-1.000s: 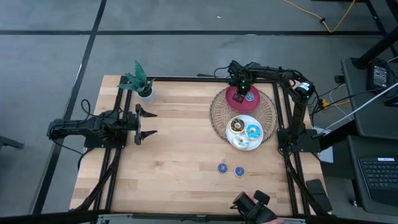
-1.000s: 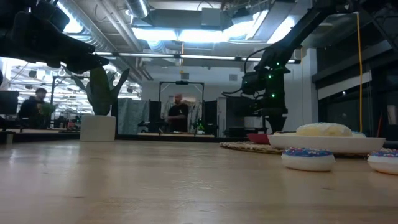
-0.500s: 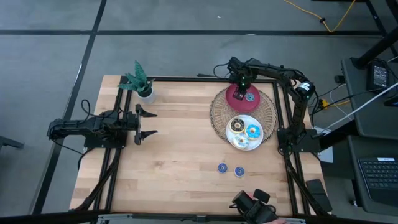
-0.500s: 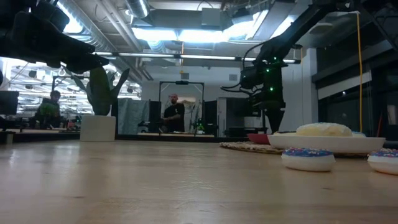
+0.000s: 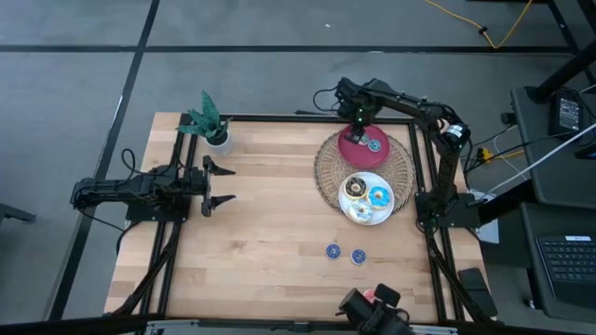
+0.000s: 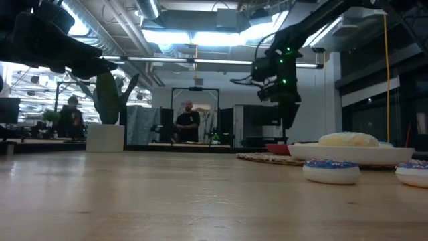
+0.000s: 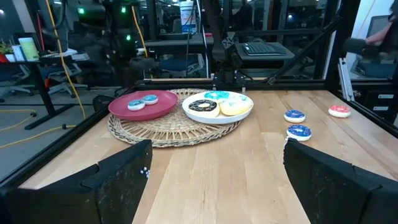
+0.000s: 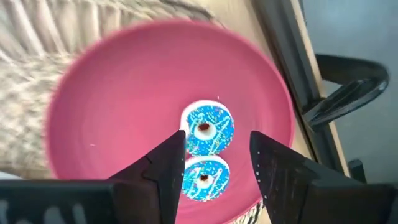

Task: Pick & Place donuts
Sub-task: Put the small pink donut on the red plate

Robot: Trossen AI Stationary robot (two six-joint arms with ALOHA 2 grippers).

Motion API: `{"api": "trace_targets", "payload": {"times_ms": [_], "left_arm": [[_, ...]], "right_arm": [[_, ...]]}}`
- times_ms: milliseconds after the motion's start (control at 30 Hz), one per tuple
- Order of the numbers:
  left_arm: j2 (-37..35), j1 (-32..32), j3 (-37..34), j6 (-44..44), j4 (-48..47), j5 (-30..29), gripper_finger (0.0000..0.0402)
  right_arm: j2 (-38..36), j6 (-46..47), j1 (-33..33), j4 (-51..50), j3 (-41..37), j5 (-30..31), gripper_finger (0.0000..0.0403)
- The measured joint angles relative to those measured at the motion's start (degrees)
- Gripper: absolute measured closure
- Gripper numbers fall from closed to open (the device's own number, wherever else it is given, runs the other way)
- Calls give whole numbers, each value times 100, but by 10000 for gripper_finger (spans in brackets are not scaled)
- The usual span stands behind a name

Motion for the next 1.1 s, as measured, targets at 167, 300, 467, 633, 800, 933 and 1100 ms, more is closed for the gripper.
{"api": "trace_targets", "payload": {"times_ms": [167,300,467,633,800,933,1100], "left_arm": [[0,0,-2,0,-1,0,48],[0,2,-1,0,0,0,48],[0,1,-1,0,0,0,48],[0,1,-2,0,0,0,49],[0,2,-2,0,-1,0,48],[0,2,0,0,0,0,49],[0,0,-2,0,-1,0,48]], "right_arm": [[0,301,291,-211,431,-233,219],[-2,649,590,-249,710,-232,197],[-2,1265,1057,-274,1018,-234,161],[-2,2004,1589,-319,1300,-410,152],[-2,2680,2136,-346,1503,-687,152],[-2,3336,2553,-350,1559,-689,152],[-2,4055,3057,-345,1571,-679,152]]}}
